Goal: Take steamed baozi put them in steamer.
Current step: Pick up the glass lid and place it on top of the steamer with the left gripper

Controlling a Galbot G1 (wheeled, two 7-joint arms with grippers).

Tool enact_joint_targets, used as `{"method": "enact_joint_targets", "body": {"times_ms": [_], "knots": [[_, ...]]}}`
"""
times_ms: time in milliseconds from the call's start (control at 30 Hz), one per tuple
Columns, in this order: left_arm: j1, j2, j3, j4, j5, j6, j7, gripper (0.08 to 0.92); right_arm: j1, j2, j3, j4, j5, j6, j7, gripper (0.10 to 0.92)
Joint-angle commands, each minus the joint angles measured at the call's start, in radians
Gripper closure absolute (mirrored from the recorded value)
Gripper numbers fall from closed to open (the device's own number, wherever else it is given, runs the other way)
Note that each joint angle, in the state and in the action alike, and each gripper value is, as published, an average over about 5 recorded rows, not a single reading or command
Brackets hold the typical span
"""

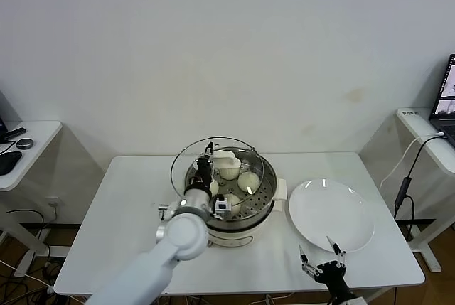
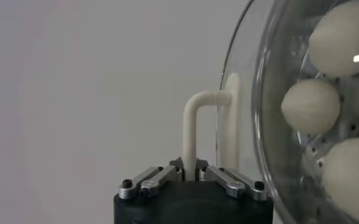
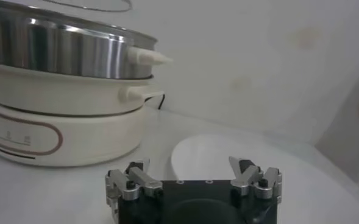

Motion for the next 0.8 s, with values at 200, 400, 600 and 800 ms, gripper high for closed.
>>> {"method": "enact_joint_targets", "body": {"times_ms": [200, 400, 600, 800], "knots": [[0.037, -0.131, 0.045, 0.066, 0.123, 0.024, 0.014, 0.826, 0.002, 0.002, -0.013, -0.004, -0.017, 0.011, 0.002, 0.203], [0.053, -0.127, 0.033, 0.07, 0.125, 0.02, 0.005, 0.826, -0.004, 0.002, -0.016, -0.003, -0.021, 0.018, 0.002, 0.203], [0.062, -0.13, 0.023, 0.078, 0.125, 0.016, -0.005, 0.826, -0.003, 0.002, -0.019, -0.002, -0.021, 0.018, 0.002, 0.203], [0.06, -0.144, 0.021, 0.096, 0.13, 0.011, -0.014, 0.826, -0.004, 0.002, -0.024, -0.004, -0.022, 0.021, 0.002, 0.203]]}}
